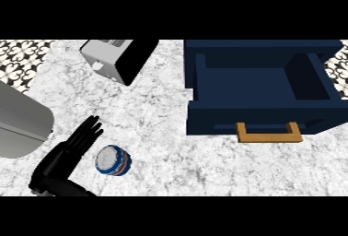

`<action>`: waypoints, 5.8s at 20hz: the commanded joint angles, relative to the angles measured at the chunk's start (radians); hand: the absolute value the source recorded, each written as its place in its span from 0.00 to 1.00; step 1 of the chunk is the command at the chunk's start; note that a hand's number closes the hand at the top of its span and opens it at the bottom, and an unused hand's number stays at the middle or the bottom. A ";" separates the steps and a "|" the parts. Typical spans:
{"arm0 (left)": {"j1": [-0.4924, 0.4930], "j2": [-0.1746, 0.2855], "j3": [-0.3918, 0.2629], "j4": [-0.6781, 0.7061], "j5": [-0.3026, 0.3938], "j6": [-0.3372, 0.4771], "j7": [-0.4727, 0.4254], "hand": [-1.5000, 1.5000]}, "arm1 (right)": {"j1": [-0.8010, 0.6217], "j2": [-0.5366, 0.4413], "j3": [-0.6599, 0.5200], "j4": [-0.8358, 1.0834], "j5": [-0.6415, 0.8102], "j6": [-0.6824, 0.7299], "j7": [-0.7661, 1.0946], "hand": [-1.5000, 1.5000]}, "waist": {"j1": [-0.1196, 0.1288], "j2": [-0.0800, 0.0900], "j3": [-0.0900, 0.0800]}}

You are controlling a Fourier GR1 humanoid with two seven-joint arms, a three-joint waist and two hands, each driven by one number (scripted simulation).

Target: Pick up the can, place it into the drawer and close the drawer

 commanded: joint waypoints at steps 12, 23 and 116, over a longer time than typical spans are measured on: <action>-0.128 0.018 0.026 0.474 -0.189 -0.009 -0.340 0.00 | 0.014 0.025 -0.084 -0.067 -0.071 0.045 0.061 0.00 | -0.004 0.000 0.000; -0.268 0.020 0.033 0.791 -0.223 -0.047 -0.492 0.00 | -0.060 0.009 -0.097 -0.037 -0.054 0.037 0.103 0.00 | -0.003 0.002 0.000; -1.447 -0.147 -0.453 0.836 0.415 1.207 0.003 1.00 | -0.113 -0.017 -0.023 -0.123 -0.115 -0.079 0.215 0.00 | -0.054 0.009 0.002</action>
